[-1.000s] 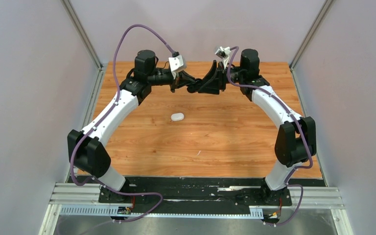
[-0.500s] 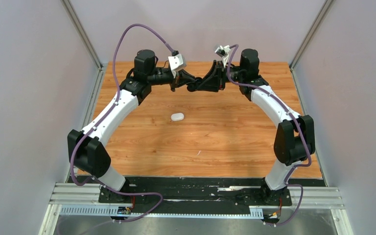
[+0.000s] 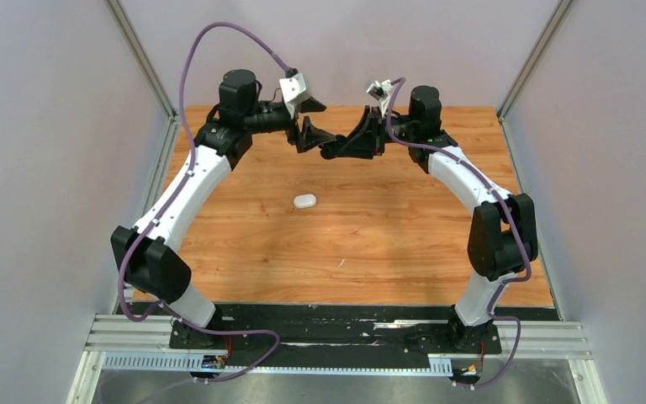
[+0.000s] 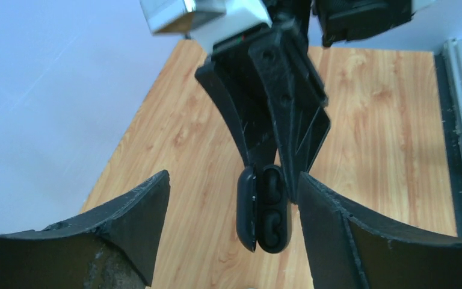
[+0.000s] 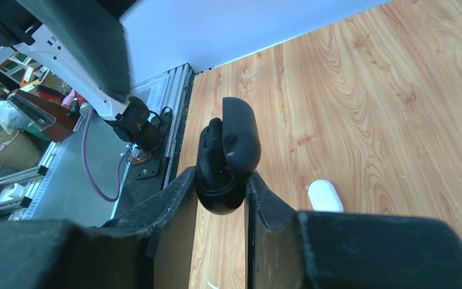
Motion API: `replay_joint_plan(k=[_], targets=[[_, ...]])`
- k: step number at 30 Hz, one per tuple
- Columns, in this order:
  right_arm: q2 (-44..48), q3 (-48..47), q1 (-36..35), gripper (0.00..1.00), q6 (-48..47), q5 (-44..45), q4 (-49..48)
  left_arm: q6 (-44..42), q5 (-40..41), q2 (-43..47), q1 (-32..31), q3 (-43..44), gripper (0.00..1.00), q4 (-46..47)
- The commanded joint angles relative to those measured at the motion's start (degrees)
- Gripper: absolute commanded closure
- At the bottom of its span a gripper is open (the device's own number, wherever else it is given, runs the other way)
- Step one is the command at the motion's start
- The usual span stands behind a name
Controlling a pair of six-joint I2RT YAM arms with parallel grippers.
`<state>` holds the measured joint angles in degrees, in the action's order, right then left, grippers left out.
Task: Insert the wireless bluetooth earbuds into the charging case
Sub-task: Pass from the left arm to the right, then close the charging case with the earbuds at the center of the board.
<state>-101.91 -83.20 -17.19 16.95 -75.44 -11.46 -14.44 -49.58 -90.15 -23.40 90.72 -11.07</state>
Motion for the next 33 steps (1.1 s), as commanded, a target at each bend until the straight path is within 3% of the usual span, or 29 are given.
replay_joint_plan(k=[1,10,18,21,25,33], targets=[[-0.44,-2.26,0.36,1.00,0.58,0.24,-2.30,-3.26,-8.86,-1.45,0.72,7.59,0.16,-9.33],[-0.88,-3.14,0.40,1.00,2.90,0.37,-4.54,-16.76,-7.22,-4.05,-1.23,4.52,0.14,-18.56],[-1.09,-2.28,0.49,1.00,6.32,3.94,-6.37,-20.90,-5.67,-2.90,-2.71,3.33,0.17,-19.17],[-1.76,-1.68,0.62,1.00,9.96,7.30,-6.74,-25.33,-2.68,-0.40,-4.08,-0.73,0.18,-16.30],[-3.09,-1.84,0.75,1.00,13.62,6.77,-8.16,-30.00,11.26,5.21,-7.67,-11.27,0.17,-4.82],[-5.79,-2.46,1.96,1.00,20.86,3.01,-13.94,-31.54,22.40,6.57,-9.73,-16.75,0.22,5.97]])
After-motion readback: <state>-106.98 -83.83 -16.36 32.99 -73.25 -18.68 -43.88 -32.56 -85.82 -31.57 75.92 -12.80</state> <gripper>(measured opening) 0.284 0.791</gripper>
